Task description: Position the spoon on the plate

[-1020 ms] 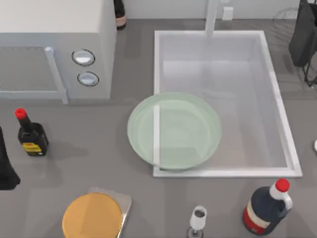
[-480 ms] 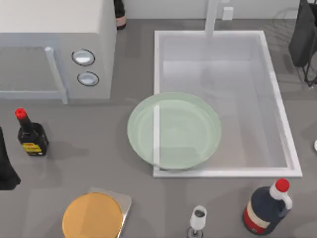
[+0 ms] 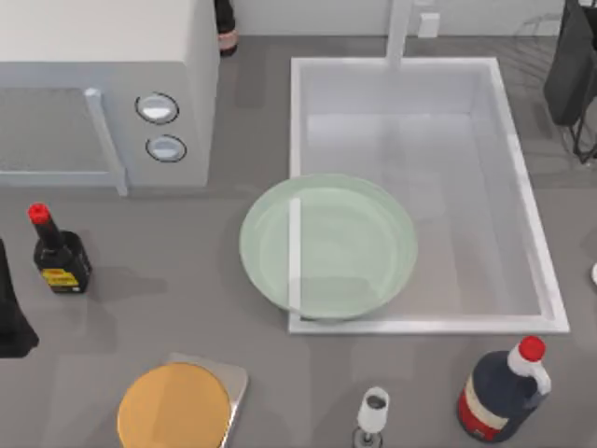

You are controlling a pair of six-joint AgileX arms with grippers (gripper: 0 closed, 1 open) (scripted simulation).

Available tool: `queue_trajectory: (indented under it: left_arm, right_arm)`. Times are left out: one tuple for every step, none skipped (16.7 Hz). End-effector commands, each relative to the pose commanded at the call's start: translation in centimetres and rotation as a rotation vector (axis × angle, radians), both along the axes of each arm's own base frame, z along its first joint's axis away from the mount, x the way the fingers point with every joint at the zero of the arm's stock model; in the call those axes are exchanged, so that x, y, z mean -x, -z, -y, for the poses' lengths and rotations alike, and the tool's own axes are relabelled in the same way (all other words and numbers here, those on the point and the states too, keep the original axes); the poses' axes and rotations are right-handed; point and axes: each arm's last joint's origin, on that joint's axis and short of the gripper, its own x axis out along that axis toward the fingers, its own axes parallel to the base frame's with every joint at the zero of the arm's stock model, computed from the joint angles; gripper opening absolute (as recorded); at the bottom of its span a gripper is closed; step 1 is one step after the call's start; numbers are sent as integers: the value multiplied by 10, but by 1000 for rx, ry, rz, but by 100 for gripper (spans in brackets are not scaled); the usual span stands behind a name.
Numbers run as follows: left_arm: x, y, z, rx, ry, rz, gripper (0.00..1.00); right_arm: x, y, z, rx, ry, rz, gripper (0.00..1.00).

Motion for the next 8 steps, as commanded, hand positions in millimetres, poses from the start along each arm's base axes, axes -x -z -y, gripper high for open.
queue_trajectory:
  left_arm:
    - [0,0,0,0,0,0,100]
    - [0,0,0,0,0,0,100]
    - [0,0,0,0,0,0,100]
    - [0,0,0,0,0,0,100]
    - [0,0,0,0,0,0,100]
    - [0,0,0,0,0,0,100]
    - [0,0,0,0,0,0,100]
    - [0,0,0,0,0,0,100]
  right_arm:
    - [-3,2,2,-5,-11,-22,100]
    - [-5,3,3,-8,-17,-35,100]
    - [-5,3,3,-8,-18,-37,100]
    - [-5,3,3,-8,-18,-37,100]
    - [-5,3,3,-8,-18,-37,100]
    - [-5,3,3,-8,-18,-37,100]
    - [-5,3,1,-8,-22,-35,100]
    - [-5,4,2,-8,-21,-35,100]
